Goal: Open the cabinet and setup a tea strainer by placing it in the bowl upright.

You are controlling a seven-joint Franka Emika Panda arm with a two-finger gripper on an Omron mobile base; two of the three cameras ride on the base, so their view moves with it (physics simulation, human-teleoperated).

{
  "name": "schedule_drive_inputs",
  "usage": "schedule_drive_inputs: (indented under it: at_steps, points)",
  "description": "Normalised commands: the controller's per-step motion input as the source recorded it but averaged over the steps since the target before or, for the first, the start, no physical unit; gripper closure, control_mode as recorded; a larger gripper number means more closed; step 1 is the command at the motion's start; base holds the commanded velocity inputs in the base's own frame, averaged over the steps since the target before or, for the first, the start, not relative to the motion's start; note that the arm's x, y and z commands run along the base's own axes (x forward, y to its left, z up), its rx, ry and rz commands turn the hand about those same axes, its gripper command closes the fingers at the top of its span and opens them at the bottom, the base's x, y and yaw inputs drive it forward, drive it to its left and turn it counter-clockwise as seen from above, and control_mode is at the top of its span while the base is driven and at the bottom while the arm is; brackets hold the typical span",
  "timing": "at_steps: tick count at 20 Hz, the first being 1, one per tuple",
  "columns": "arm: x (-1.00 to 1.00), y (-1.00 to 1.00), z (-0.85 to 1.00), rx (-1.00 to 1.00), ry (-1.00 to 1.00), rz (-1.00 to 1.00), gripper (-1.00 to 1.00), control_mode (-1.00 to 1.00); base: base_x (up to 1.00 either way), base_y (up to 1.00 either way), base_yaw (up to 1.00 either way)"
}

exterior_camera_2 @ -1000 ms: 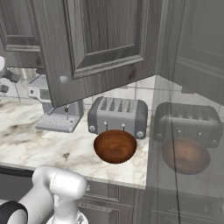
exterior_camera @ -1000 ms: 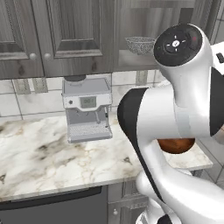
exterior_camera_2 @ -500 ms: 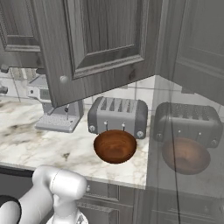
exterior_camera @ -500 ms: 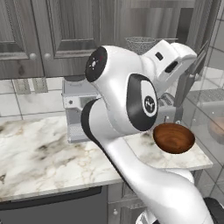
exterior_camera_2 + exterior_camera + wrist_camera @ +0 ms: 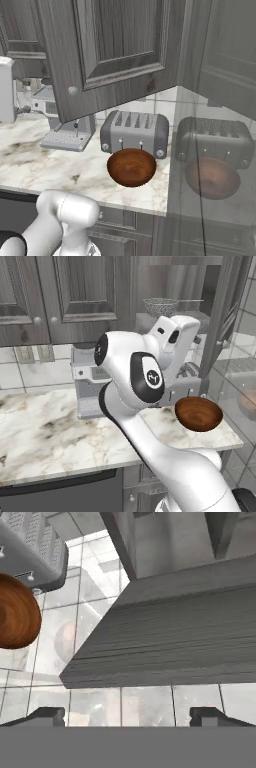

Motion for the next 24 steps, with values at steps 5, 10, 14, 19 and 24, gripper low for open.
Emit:
schedule_drive_inputs:
  at_steps: [5, 10, 14, 19, 24]
  points:
    - [0.66, -0.32, -0.01, 0.0, 0.26, -0.01, -1.0, -1.0, 0.0, 0.0, 0.0]
    - [0.62, -0.2, 0.0, 0.0, 0.28, -0.08, -1.0, -1.0, 0.0, 0.0, 0.0]
    - [0.32, -0.38, -0.01, 0.0, 0.24, -0.12, -1.0, -1.0, 0.0, 0.0, 0.0]
    - [0.03, -0.65, -0.02, 0.0, 0.15, -0.1, -1.0, -1.0, 0.0, 0.0, 0.0]
    - [-0.13, -0.92, 0.0, 0.0, 0.04, -0.11, -1.0, -1.0, 0.0, 0.0, 0.0]
